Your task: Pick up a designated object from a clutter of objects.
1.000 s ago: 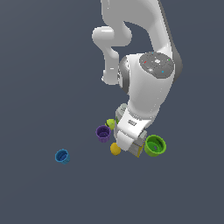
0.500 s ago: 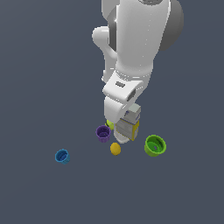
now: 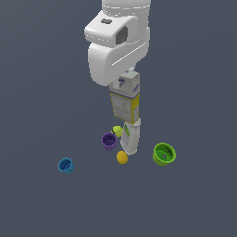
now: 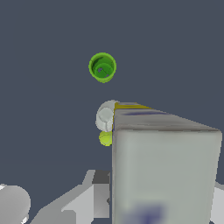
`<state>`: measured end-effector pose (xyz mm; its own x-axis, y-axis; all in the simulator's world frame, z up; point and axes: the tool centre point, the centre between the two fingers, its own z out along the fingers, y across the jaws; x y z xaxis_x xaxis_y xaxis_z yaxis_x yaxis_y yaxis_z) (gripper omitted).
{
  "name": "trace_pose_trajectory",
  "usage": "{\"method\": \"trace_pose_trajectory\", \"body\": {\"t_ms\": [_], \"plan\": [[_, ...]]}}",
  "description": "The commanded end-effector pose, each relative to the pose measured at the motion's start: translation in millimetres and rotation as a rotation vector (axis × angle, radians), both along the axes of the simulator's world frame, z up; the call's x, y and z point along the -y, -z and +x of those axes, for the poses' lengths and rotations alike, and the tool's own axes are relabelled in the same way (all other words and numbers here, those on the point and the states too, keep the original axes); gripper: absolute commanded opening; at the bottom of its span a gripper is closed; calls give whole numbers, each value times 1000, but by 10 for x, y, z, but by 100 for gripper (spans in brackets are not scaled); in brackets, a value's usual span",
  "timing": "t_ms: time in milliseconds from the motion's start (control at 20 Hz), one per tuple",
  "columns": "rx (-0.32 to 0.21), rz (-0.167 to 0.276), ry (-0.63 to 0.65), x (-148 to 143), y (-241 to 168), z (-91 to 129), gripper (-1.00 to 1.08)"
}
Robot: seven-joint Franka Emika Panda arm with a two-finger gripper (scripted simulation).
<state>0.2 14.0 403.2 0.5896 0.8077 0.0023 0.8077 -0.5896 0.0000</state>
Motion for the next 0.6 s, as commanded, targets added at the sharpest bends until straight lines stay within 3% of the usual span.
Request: {"method": "trace_pose_trajectory", "body": {"t_ms": [0, 550], "plan": [[-1, 0, -1, 84, -231, -106, -100], [-1, -1, 0, 329, -869, -349, -100]]}}
